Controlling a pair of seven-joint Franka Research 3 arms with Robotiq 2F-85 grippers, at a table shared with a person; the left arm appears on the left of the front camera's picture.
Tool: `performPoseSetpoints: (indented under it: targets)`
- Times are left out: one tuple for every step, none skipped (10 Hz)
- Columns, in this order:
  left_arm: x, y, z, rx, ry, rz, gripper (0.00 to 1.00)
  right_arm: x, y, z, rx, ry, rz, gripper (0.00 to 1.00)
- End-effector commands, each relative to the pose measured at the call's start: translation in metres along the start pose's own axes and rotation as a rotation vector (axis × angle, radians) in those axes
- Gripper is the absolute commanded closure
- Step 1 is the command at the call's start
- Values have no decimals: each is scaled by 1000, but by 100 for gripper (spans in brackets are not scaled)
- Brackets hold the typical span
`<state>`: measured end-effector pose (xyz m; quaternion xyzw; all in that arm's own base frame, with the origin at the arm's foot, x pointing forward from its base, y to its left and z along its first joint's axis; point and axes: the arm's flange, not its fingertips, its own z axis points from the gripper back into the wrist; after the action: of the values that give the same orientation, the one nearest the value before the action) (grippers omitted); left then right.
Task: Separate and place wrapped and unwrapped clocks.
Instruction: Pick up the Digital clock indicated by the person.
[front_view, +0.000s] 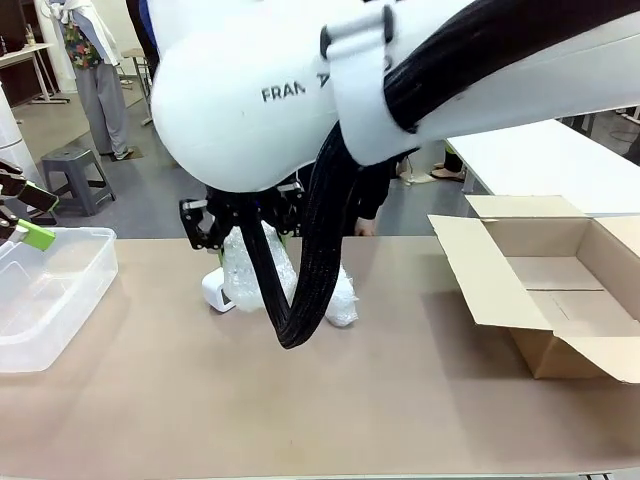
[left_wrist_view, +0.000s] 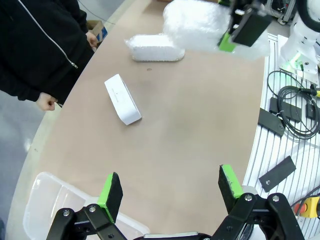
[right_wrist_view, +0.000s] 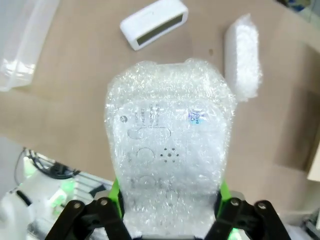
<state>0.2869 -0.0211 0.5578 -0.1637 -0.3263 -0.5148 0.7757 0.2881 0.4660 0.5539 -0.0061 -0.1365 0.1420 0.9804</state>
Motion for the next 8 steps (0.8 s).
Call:
performPoseSetpoints:
  targets:
    - [-2,2,0,-14,-12,-10,0,3,-3,0,-8,-4,-28,57]
    - [-2,2,0,-14,-12,-10,0,12,-6,-4,-16,-15,-76,57]
    - [-2,2,0,-14,-12,-10,0,30,-12,-20,-22,8,-108,57]
    - [-2,2,0,-14,-12,-10,0,1,-3,5,-5,-11,-20,57]
    - [-2,2,0,-14,-12,-10,0,1,-3,5,-5,-11,-20,57]
    - [-2,2,0,-14,-12,-10,0,1,-3,5,-5,-11,-20,57]
    - [-2,2,0,-14,-12,-10,0,1,-3,5,-5,-11,-20,57]
    - [-2,2,0,-14,-12,-10,0,1,-3,5,-5,-11,-20,57]
